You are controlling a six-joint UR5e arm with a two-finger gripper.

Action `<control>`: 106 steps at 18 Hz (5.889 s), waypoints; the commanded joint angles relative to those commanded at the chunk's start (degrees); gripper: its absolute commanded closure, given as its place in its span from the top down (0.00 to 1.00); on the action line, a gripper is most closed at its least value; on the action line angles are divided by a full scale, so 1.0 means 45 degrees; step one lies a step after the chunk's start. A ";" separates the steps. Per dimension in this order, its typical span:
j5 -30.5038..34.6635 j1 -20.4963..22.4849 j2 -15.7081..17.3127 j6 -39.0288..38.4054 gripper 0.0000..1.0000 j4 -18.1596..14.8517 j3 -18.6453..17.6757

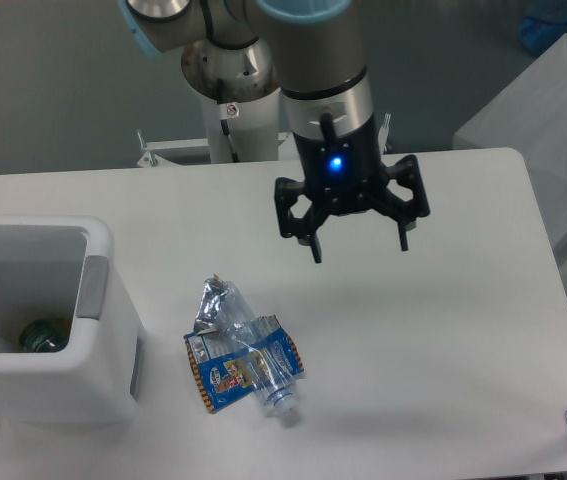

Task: Place the trash in the trash can
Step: 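Lower the open gripper toward the clear plastic bottle on the wrapper, then close the gripper on the crumpled clear plastic bottle, then lift the bottle and carry it over the white bin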

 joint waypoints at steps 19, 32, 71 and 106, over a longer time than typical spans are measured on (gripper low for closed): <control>-0.2051 -0.0195 -0.2047 -0.4587 1.00 0.2890 -0.2715; -0.1484 -0.0762 -0.5644 -0.6758 1.00 0.3105 -0.0137; -0.0469 -0.1836 -0.6485 -0.7383 0.41 0.3125 -0.0469; -0.7187 -0.0761 -0.1583 -0.6701 0.33 0.6738 0.2109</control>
